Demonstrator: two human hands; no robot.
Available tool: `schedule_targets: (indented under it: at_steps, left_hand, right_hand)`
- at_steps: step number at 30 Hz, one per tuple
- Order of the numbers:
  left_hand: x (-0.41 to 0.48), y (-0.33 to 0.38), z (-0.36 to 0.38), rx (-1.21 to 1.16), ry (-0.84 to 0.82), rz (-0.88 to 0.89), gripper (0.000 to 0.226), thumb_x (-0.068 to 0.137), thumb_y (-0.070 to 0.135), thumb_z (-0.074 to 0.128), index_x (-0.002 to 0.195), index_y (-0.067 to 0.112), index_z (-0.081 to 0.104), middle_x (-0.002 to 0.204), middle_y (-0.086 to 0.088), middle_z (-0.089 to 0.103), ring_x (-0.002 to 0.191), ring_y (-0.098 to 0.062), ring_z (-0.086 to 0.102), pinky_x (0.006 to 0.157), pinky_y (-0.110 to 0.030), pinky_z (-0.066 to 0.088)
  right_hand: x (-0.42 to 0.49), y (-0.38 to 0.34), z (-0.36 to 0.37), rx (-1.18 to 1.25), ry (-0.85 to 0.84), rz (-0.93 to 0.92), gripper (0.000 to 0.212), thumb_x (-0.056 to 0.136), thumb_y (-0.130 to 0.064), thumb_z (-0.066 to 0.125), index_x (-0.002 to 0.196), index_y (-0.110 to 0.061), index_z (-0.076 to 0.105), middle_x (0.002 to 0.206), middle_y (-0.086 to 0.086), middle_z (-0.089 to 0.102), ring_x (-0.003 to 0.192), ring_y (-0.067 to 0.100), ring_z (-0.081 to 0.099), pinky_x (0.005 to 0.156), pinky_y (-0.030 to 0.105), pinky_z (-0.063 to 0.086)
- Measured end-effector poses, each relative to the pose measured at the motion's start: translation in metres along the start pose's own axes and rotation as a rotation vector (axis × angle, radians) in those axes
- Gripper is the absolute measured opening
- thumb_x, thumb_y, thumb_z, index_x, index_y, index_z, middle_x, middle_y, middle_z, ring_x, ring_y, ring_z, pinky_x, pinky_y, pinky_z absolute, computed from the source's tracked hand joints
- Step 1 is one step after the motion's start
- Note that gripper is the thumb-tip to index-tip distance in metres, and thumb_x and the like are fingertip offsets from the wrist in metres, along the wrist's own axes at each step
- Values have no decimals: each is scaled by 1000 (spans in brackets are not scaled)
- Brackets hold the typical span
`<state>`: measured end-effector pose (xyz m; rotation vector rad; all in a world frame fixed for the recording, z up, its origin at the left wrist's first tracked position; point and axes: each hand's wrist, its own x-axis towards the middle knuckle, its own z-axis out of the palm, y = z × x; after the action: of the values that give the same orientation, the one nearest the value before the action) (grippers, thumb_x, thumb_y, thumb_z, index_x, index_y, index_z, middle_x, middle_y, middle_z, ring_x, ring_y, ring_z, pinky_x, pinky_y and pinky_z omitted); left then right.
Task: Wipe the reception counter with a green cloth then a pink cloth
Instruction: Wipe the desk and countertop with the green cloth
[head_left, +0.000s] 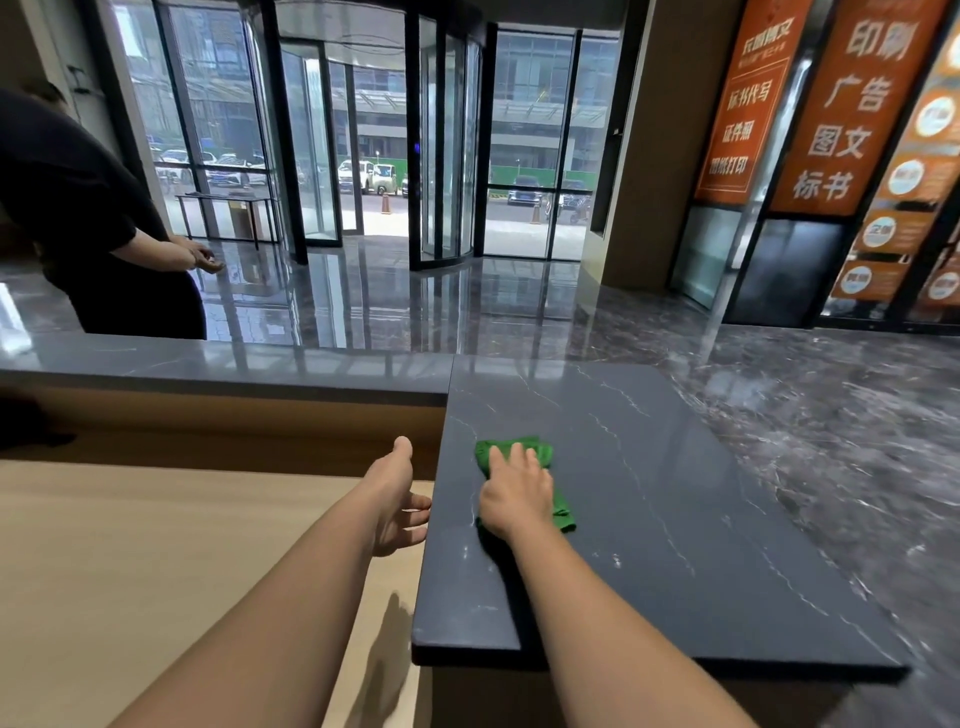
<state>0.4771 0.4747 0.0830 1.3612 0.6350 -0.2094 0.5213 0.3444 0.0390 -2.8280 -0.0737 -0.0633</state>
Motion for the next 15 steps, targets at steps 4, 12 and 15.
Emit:
schedule_targets:
  at_steps: [4, 12, 15]
  left_hand:
    - [0, -5, -5, -51, -6, 9, 63, 100, 54, 27, 146, 10, 28, 105, -22, 58, 95, -34, 61, 91, -48, 51]
    - [-7, -6, -1, 45, 44, 25, 59, 100, 54, 23, 118, 5, 51, 94, -16, 56, 78, -27, 57, 76, -39, 50]
    - [-12, -6, 4, 107, 60, 28, 55, 99, 55, 21, 111, 9, 49, 98, -16, 58, 82, -27, 57, 71, -36, 47]
  right_hand:
    - [-18, -45, 15, 32, -62, -130, 59, 99, -22, 41, 153, -21, 20, 162, 11, 6, 150, 28, 1, 121, 45, 4]
    - [-29, -33, 4, 13, -179, -441, 55, 99, -17, 40, 152, -27, 25, 163, 6, 11, 150, 24, 5, 120, 42, 9]
    - [-24, -5, -5, -7, -164, -427, 55, 100, -18, 37, 153, -28, 25, 163, 1, 12, 150, 19, 7, 120, 37, 10]
